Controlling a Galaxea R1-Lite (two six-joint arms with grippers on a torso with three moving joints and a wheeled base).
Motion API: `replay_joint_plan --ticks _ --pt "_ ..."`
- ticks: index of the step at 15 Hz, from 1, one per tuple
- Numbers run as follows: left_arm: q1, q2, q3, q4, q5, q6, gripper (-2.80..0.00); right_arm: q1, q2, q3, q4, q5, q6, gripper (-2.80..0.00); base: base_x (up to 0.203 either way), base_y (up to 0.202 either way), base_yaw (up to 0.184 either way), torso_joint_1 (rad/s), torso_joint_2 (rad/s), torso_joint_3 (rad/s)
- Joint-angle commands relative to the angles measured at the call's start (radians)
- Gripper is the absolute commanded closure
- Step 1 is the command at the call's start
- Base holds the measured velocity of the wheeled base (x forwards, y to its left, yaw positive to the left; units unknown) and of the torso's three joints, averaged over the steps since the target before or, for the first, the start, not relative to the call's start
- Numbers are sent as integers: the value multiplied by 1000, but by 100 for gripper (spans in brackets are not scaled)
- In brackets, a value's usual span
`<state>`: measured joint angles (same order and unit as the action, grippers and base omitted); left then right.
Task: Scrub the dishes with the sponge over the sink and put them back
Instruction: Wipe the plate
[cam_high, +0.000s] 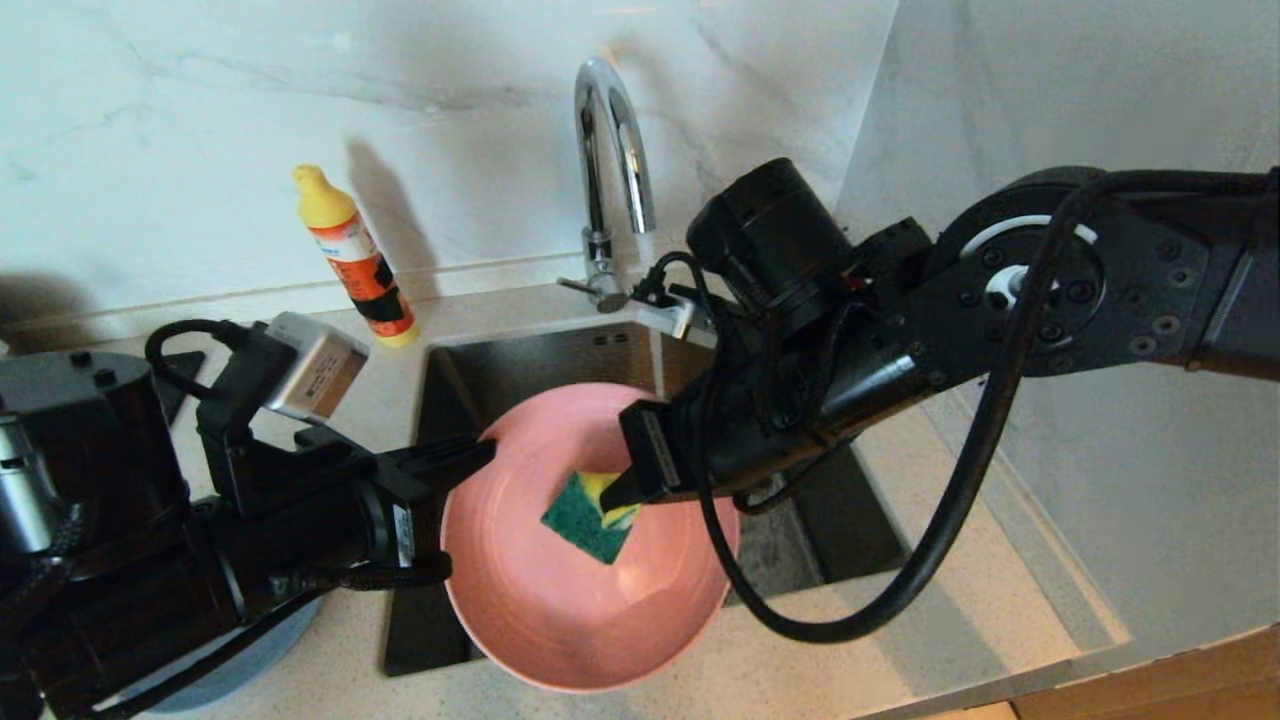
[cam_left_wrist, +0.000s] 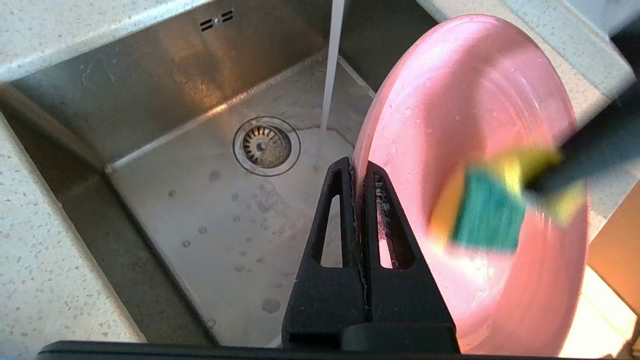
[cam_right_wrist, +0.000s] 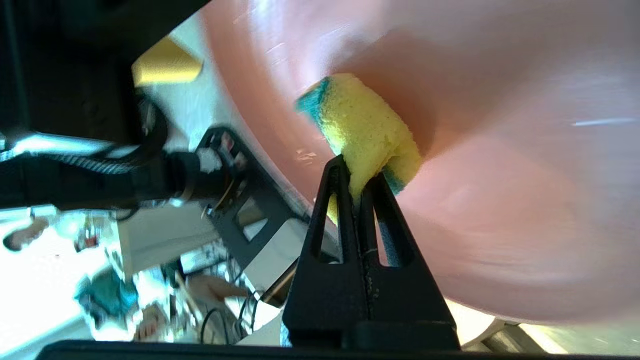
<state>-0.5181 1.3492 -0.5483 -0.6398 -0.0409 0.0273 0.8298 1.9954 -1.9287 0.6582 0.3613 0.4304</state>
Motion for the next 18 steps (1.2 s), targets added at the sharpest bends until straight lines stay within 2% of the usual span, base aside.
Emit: replay_joint_plan --ticks 1,6,10,12,15,18 --pt "1 -13 -1 -4 1 0 0 -52 -33 0 16 2 -2 0 0 0 0 0 0 0" --pt "1 -16 -28 2 7 -3 0 -38 -106 43 121 3 1 0 0 0 0 0 0 0" --pt "1 -3 -31 2 54 -32 0 32 -225 124 167 2 0 0 0 0 0 0 0 0" --pt "2 27 -48 6 75 -62 0 41 -288 120 171 4 6 0 0 0 0 0 0 0" --pt "17 103 -129 53 108 -184 0 27 -366 40 193 4 11 0 0 0 0 0 0 0" --pt "29 184 -224 149 134 -269 0 -66 -422 34 198 7 13 0 0 0 0 0 0 0"
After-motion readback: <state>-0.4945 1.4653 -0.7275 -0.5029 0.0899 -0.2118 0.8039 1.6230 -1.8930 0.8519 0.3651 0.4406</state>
